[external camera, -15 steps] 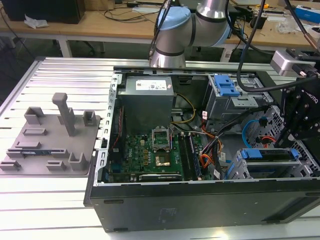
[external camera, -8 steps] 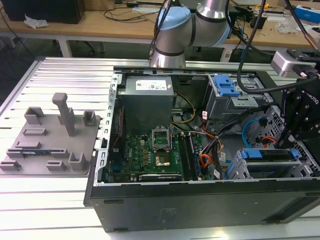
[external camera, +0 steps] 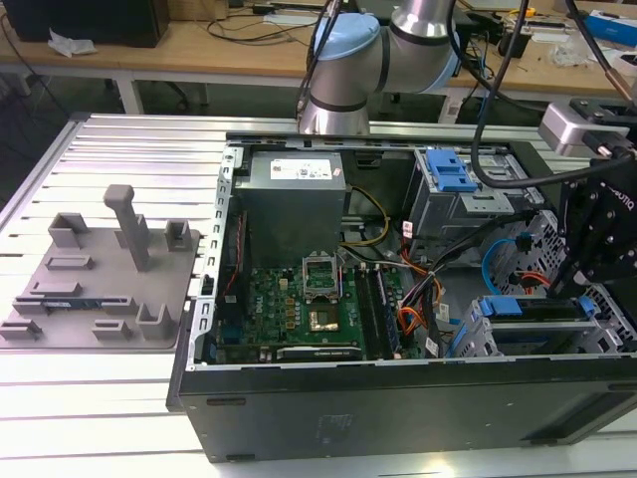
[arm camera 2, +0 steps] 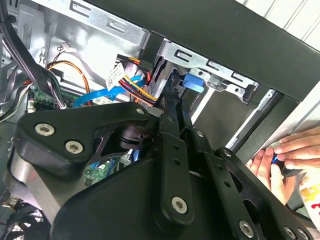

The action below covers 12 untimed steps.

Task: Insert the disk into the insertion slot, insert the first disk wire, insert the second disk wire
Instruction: 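Insert the first disk wire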

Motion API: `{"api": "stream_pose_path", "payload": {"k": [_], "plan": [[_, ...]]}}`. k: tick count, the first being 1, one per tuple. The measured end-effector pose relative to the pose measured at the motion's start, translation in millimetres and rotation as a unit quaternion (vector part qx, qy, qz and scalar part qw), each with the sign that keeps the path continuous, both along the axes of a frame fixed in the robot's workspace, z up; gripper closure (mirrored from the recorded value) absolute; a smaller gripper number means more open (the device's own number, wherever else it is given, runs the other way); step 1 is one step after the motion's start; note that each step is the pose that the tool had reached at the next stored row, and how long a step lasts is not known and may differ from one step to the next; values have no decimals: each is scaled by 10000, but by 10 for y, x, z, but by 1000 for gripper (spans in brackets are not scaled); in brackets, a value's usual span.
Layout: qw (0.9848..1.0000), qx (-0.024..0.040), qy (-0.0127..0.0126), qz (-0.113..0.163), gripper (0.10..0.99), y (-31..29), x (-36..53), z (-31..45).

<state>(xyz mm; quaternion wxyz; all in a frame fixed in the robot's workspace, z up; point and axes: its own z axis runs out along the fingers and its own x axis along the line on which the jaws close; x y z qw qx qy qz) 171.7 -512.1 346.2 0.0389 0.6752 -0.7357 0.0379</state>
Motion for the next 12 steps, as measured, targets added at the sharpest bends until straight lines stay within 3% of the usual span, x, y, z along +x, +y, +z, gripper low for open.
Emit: {"api": "stream_pose_path", "payload": {"k": [12], "plan": [[10000, -5, 0, 45, 922, -11, -2, -6]]}}
